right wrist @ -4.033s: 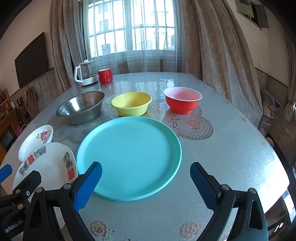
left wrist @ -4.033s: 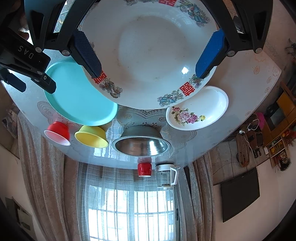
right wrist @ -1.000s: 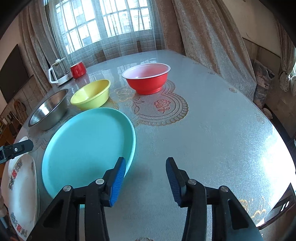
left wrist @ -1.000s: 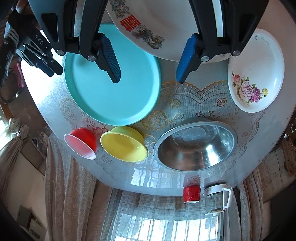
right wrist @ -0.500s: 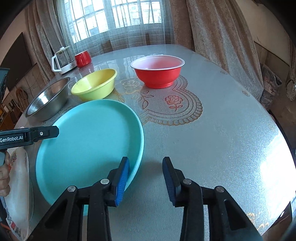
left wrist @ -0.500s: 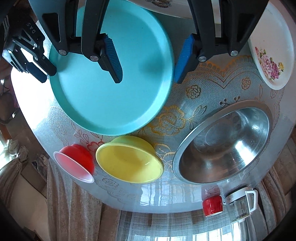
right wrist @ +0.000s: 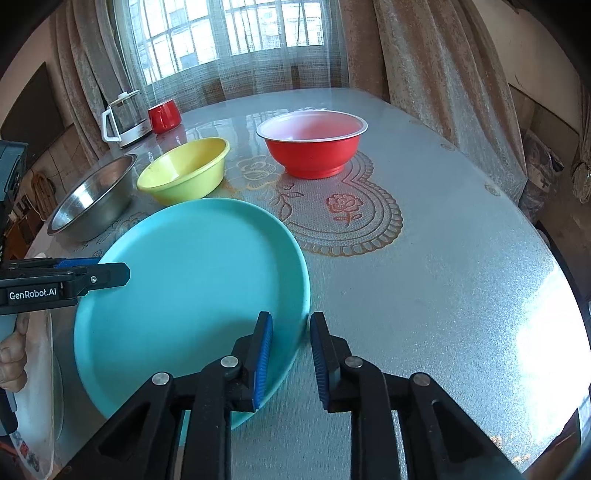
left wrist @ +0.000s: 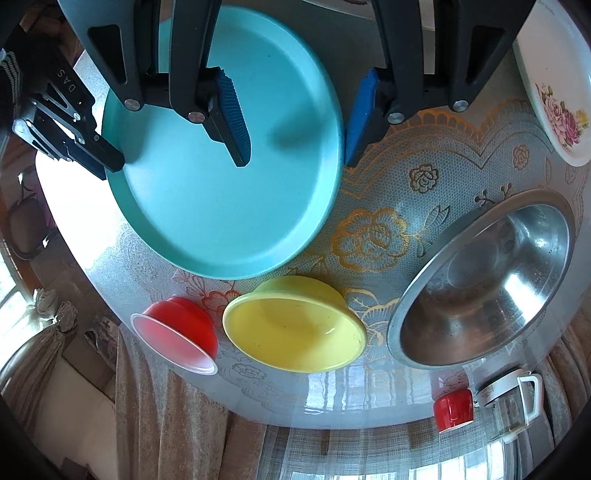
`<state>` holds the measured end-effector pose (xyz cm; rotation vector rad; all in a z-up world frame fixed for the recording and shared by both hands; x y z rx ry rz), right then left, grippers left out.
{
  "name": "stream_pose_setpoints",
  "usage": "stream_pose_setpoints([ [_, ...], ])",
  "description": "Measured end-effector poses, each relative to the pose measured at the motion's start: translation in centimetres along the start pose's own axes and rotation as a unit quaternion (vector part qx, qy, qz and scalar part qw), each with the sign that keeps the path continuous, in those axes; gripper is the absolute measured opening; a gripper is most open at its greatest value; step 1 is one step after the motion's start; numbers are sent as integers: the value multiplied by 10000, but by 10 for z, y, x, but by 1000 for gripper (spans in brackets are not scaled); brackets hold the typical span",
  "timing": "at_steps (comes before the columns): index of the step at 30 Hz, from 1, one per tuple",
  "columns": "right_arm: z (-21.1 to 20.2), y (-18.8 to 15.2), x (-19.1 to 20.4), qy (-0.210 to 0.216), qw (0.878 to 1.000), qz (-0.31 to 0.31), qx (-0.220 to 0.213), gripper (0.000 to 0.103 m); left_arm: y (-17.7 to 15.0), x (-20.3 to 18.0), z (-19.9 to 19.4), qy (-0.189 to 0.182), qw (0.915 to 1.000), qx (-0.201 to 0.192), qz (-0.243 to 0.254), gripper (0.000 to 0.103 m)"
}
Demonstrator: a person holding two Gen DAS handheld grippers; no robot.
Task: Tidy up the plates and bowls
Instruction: 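Move the right tool over the teal plate toward the small rose plate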
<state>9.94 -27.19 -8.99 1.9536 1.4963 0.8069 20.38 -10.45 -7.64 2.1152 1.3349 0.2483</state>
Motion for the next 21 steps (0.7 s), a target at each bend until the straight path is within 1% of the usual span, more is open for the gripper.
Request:
stream_pose_setpoints([
  [5, -1, 1, -19, -143, 9997, 173, 21, 20, -13, -20, -1, -75, 9999, 63, 141, 52],
  [7, -1, 2, -19, -124, 9999, 75, 38, 20, -16, -20, -3, 7, 9999, -21, 130, 52],
  [10, -1, 2, -18, -143, 9999, 34, 26, 22, -20, -22, -7, 84, 10000, -31, -21, 52],
  [12, -1, 2, -19, -150, 9999, 70, 17, 22, -22, -21, -11, 255, 9996, -100, -26, 52],
  [13, -1, 1, -20, -149, 9998, 93, 13, 25, -22, -20, -16, 358, 9992, -146, -60, 52],
  [16, -1, 2, -21, -71, 9999, 138, 50, 30, -22, -13, -31, 434, 9982, -337, -247, 52],
  [19, -3, 4, -24, -176, 9995, 271, 55, 36, -24, -2, -49, 496, 9960, -526, -519, 52],
  [21, -9, 6, -26, -277, 9991, 325, -84, 38, -27, 9, -67, 566, 9932, -761, -671, 52],
])
Point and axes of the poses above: each gripper's, at about its wrist camera, not at the fingertips, and z roughly the way its jaws point, x to its left, y to its top, the point moved 4 cm from there along z, roughly the way its jaws point, and after that the axes turned 9 degrees about -x, right-handed, at the moved point
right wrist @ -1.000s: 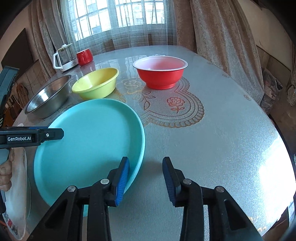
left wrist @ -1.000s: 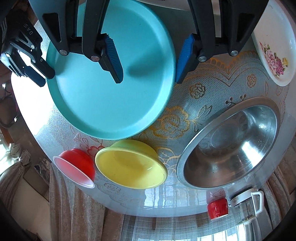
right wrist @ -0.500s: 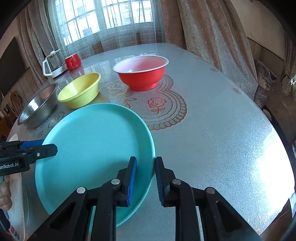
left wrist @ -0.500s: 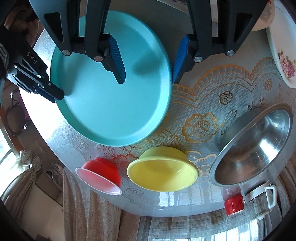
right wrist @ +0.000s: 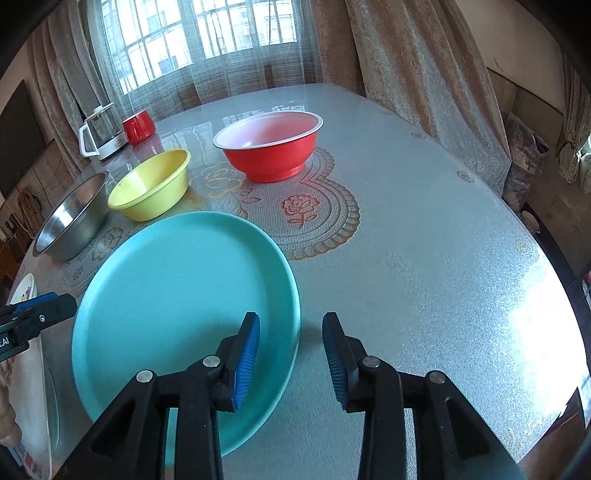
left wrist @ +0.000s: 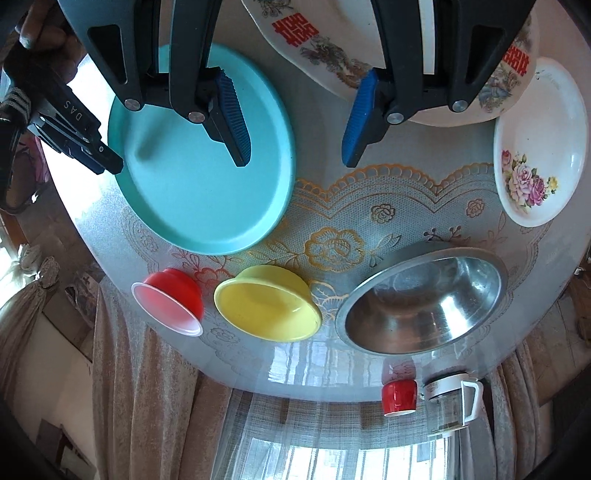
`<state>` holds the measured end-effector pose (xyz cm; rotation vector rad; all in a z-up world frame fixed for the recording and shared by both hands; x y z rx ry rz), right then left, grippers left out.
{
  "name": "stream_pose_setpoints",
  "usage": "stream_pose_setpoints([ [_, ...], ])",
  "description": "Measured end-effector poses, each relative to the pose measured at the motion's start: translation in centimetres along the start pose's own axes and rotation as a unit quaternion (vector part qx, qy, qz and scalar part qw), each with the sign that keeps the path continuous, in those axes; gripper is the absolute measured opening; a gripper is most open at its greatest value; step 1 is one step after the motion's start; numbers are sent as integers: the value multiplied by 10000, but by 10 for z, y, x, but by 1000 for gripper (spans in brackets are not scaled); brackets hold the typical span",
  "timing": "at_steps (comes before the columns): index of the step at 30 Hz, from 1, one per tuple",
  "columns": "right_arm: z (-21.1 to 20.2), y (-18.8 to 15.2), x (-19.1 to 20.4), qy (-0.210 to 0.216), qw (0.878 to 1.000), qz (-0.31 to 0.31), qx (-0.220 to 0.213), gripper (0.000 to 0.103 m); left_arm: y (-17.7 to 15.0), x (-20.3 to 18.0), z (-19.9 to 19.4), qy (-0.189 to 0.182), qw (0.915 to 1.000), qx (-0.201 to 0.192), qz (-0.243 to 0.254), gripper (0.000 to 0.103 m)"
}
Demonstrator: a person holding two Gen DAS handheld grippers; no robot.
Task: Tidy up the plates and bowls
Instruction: 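Move the right tool over the teal plate toward the small rose plate, then close the right tool on the small rose plate's rim and lift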
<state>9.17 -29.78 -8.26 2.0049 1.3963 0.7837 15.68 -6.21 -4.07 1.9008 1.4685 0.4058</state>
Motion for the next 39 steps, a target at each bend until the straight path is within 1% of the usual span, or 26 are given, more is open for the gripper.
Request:
stream_pose_setpoints([
  [2, -9, 6, 2, -47, 9998, -27, -185, 40, 2, 10, -15, 139, 9996, -215, -82, 52],
  [4, -19, 12, 8, 1, 9993, -58, -356, 45, 0, 25, -30, 140, 9989, -384, -221, 52],
  [6, -26, 18, 19, 267, 9988, -101, -400, 50, -3, 42, -45, 204, 9978, -521, -363, 53],
  [8, -29, 22, 38, 736, 9968, -115, -280, 51, -8, 59, -57, 323, 9960, -674, -483, 54],
  [9, -30, 23, 49, 1049, 9943, -85, -192, 52, -10, 67, -63, 376, 9950, -750, -538, 56],
  [11, -32, 25, 75, 1663, 9861, -20, -14, 53, -13, 86, -75, 488, 9924, -889, -693, 60],
  [13, -33, 26, 107, 2140, 9767, -58, 152, 56, -18, 108, -84, 660, 9887, -1005, -891, 63],
  [16, -28, 26, 160, 2718, 9608, -204, 514, 56, -25, 140, -95, 987, 9827, -1061, -1151, 63],
  [19, -18, 25, 212, 3092, 9465, -303, 875, 56, -32, 176, -103, 1316, 9740, -1087, -1489, 62],
  [22, -7, 22, 258, 3319, 9346, -334, 1232, 56, -45, 211, -110, 1439, 9645, -1048, -1953, 62],
  [25, 0, 23, 291, 3399, 9307, -465, 1270, 56, -56, 239, -116, 1585, 9561, -1091, -2210, 62],
  [26, 3, 23, 300, 3413, 9295, -470, 1317, 56, -58, 245, -119, 1605, 9548, -1124, -2235, 62],
  [29, 20, 24, 320, 3376, 9278, -567, 1481, 56, -68, 262, -120, 1593, 9527, -1104, -2340, 62],
  [33, 39, 20, 339, 3315, 9250, -698, 1720, 55, -78, 279, -114, 1367, 9499, -1000, -2628, 62],
  [36, 51, 17, 352, 3292, 9233, -789, 1813, 52, -80, 280, -106, 1154, 9519, -891, -2694, 61],
  [37, 55, 15, 355, 3265, 9234, -797, 1854, 49, -80, 279, -104, 1130, 9528, -896, -2673, 60],
  [38, 59, 13, 358, 3238, 9233, -823, 1895, 47, -79, 279, -101, 1132, 9534, -877, -2656, 57],
  [39, 64, 10, 360, 3187, 9237, -870, 1940, 44, -79, 278, -98, 1118, 9544, -842, -2638, 50],
])
Point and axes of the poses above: each gripper's, at about its wrist camera, not at the fingertips, and z roughly the way its jaws point, x to its left, y to its top, the point moved 4 cm from there along z, roughly the way its jaws point, and after that the axes turned 9 degrees about -x, right-handed, at the moved point
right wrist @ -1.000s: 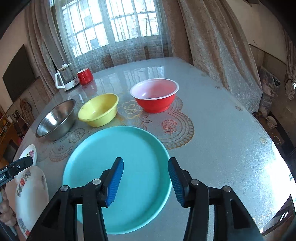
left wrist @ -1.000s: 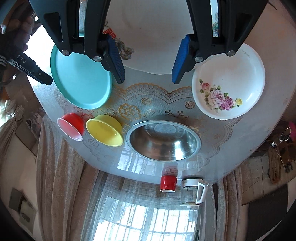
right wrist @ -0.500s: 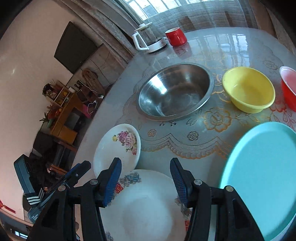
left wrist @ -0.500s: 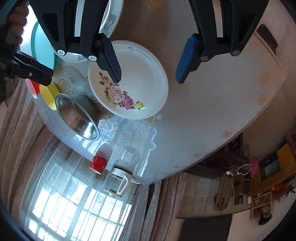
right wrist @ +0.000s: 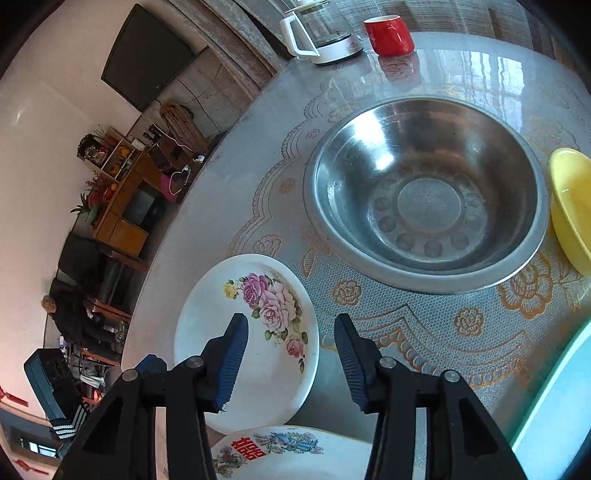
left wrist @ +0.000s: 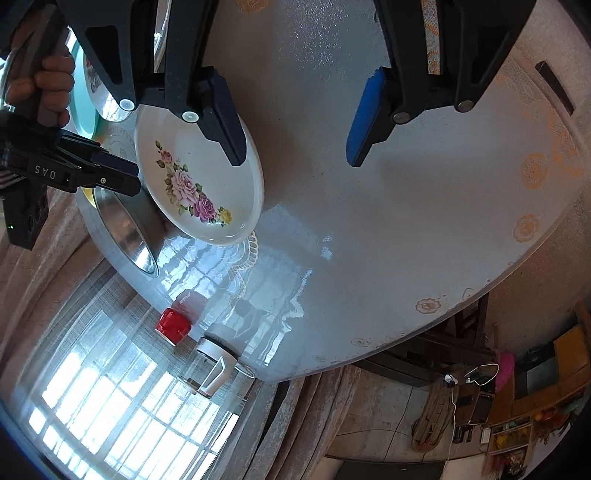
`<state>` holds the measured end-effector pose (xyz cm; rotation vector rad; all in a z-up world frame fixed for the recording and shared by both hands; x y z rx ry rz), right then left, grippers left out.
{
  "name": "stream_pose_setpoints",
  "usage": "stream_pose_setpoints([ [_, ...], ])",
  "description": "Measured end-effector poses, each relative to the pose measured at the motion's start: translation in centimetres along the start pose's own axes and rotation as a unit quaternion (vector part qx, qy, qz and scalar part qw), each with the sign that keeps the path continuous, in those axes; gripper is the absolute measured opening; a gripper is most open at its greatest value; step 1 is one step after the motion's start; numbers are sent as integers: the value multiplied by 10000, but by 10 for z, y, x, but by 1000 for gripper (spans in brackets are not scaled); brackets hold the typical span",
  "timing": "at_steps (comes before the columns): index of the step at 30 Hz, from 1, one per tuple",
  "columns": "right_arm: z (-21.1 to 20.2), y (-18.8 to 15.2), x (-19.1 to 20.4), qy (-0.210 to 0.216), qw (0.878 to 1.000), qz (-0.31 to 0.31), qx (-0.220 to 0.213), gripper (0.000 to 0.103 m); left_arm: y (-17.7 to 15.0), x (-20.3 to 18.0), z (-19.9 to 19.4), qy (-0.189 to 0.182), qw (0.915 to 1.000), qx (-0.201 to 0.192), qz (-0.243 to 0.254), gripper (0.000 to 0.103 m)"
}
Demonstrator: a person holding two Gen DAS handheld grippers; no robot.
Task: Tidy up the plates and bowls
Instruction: 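Close the right tool on the small rose plate's rim and lift, then carry the rose plate with the right tool and lower onto the teal plate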
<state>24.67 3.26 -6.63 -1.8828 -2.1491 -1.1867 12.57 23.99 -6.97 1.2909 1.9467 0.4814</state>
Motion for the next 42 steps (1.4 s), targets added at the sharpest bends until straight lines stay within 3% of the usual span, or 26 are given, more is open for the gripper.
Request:
stream_pose_setpoints([
  [6, 22, -9, -2, -188, 9991, -193, 333, 28, -7, -19, 17, -83, 9995, 127, 280, 46],
  [9, 24, -9, 3, -228, 9990, -294, 263, 18, -8, -31, 24, -39, 9986, 108, 509, 34],
  [12, 26, -6, 6, -216, 9992, -238, 223, 14, -7, -42, 31, -77, 9982, 142, 576, 30],
  [14, 30, -3, 10, -225, 9994, -199, 180, 14, -2, -46, 32, 78, 9977, 52, 670, 30],
  [18, 32, 1, 6, -158, 9997, -145, 135, 14, 11, -44, 35, 3, 9985, -47, 550, 30],
  [23, 36, 2, 4, -119, 9997, -42, 190, 15, 12, -45, 43, 138, 9978, 33, 643, 30],
  [42, -27, -4, -1, 354, 9989, 103, -290, 17, 13, -75, -17, -240, 9925, -575, 1050, 30],
])
Point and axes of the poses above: each gripper's, at about its wrist camera, not at the fingertips, and z roughly the way its jaws point, x to its left, y to its top, the point moved 4 cm from there along z, roughly the way its jaws point, and after that the axes turned 9 degrees about -x, right-handed, at the moved point
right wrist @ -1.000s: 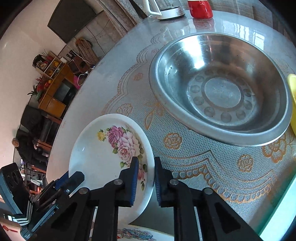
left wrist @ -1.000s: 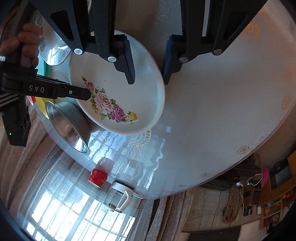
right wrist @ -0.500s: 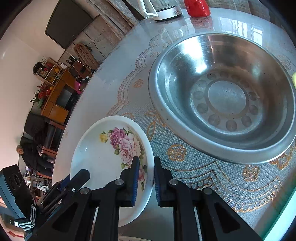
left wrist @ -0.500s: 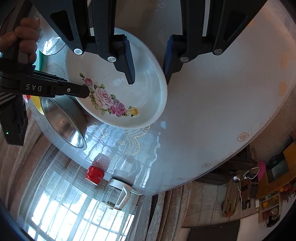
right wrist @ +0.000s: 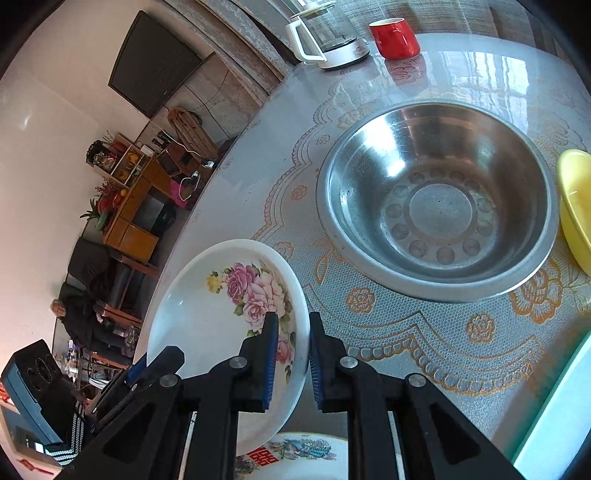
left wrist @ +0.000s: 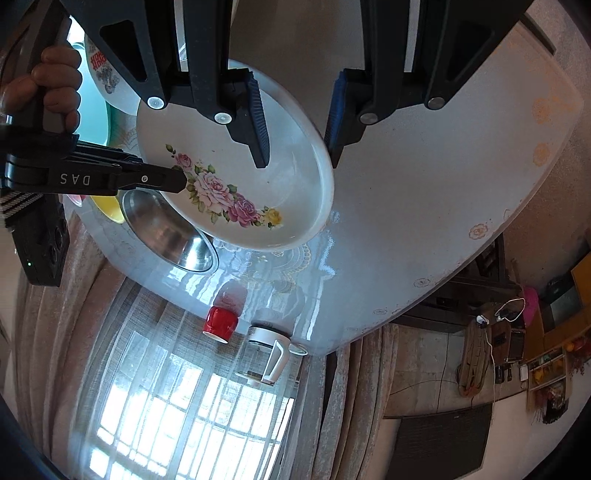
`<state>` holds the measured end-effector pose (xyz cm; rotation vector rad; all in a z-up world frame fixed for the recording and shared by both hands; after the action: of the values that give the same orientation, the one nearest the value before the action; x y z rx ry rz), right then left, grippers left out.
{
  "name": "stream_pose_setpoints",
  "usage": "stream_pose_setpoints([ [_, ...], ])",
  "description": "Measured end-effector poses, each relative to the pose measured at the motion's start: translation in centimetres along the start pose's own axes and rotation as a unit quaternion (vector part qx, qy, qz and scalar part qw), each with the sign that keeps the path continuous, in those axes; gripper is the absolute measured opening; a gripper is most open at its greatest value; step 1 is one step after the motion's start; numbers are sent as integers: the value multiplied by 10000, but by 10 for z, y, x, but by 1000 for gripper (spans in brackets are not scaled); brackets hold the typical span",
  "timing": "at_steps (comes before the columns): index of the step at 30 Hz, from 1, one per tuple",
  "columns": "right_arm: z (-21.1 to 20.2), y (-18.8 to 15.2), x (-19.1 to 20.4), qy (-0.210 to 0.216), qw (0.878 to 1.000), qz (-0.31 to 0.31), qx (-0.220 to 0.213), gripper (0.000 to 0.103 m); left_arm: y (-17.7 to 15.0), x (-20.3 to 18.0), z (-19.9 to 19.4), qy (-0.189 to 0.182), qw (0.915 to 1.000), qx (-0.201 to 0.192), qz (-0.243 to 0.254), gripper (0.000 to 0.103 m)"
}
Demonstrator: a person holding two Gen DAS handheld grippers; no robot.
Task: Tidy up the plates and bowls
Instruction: 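Carry the rose plate with the right tool and lower onto the teal plate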
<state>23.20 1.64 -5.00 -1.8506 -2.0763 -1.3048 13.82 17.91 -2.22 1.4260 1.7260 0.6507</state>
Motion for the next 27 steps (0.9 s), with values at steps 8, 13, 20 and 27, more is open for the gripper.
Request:
stream_pose_setpoints([
  [8, -60, -17, -19, 17, 9993, 114, -349, 17, -10, -42, -20, -423, 9990, -41, 167, 30],
  [13, -93, -31, -45, -141, 9980, 299, -541, 17, -23, -76, -21, -705, 9969, 81, 343, 30],
  [20, -136, -47, -80, -300, 9938, 610, -877, 17, -37, -127, -27, -1066, 9917, 183, 697, 30],
  [27, -179, -62, -122, -562, 9864, 943, -1227, 17, -50, -186, -23, -1455, 9827, 364, 1087, 30],
])
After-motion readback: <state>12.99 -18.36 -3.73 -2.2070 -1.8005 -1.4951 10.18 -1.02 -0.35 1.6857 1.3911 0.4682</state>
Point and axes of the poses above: each gripper's, at about its wrist camera, not at the fingertips, and z roughly the way its jaws point, x to its left, y to its top, the point moved 4 cm from there along z, roughly the way its jaws point, and after that the axes turned 9 degrees about -x, right-handed, at the moved point
